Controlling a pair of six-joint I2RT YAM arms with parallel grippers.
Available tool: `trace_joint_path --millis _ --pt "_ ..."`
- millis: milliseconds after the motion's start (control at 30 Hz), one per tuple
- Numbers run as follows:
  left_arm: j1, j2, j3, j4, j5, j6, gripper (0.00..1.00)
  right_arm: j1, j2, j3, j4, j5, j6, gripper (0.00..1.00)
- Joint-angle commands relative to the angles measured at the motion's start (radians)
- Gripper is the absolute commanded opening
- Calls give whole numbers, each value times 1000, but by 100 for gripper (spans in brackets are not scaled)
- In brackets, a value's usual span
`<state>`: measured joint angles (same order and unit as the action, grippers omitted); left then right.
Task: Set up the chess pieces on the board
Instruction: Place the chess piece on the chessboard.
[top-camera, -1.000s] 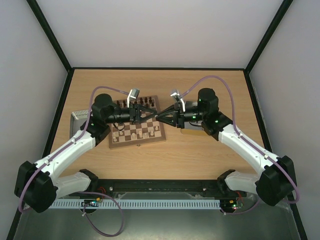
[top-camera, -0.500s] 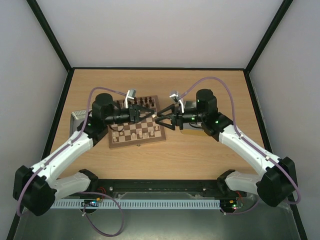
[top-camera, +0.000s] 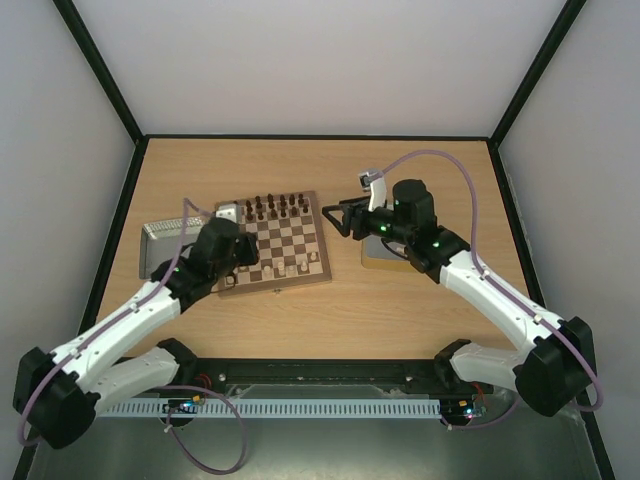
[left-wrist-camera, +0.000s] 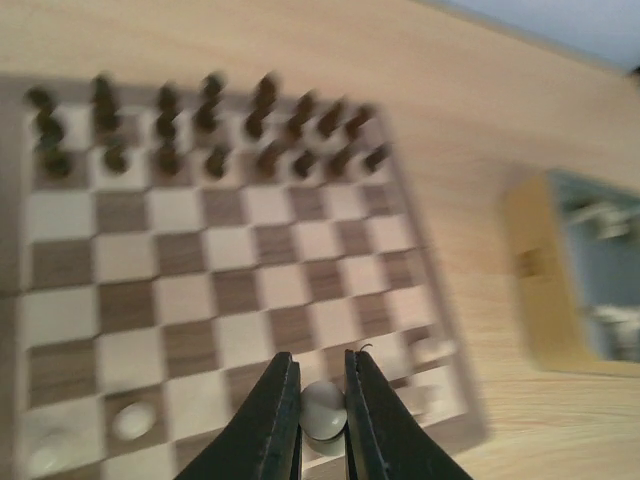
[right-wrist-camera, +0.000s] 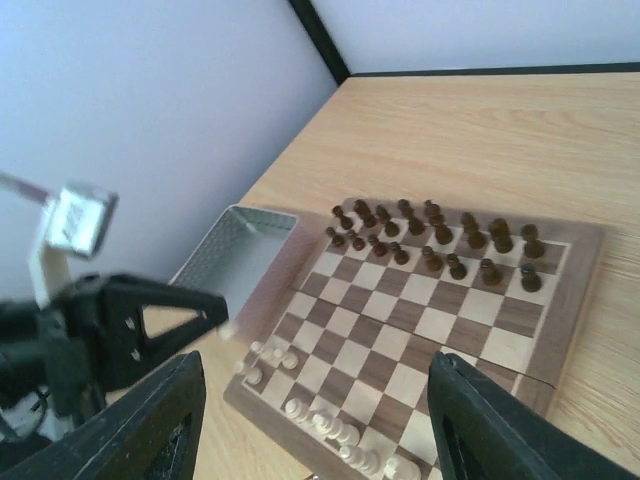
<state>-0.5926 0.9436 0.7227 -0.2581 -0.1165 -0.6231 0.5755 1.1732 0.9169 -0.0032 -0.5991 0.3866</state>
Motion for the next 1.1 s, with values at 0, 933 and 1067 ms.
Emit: trace_joint_path --millis 0,933,1067 --pt "-31 69 -66 -33 -206 15 2 -2 13 6 -4 124 42 61" --pt "-26 439 -150 181 -216 -1 3 -2 37 5 -14 121 32 61" --pt "-26 434 -153 170 -234 6 5 -2 37 6 -12 119 29 61"
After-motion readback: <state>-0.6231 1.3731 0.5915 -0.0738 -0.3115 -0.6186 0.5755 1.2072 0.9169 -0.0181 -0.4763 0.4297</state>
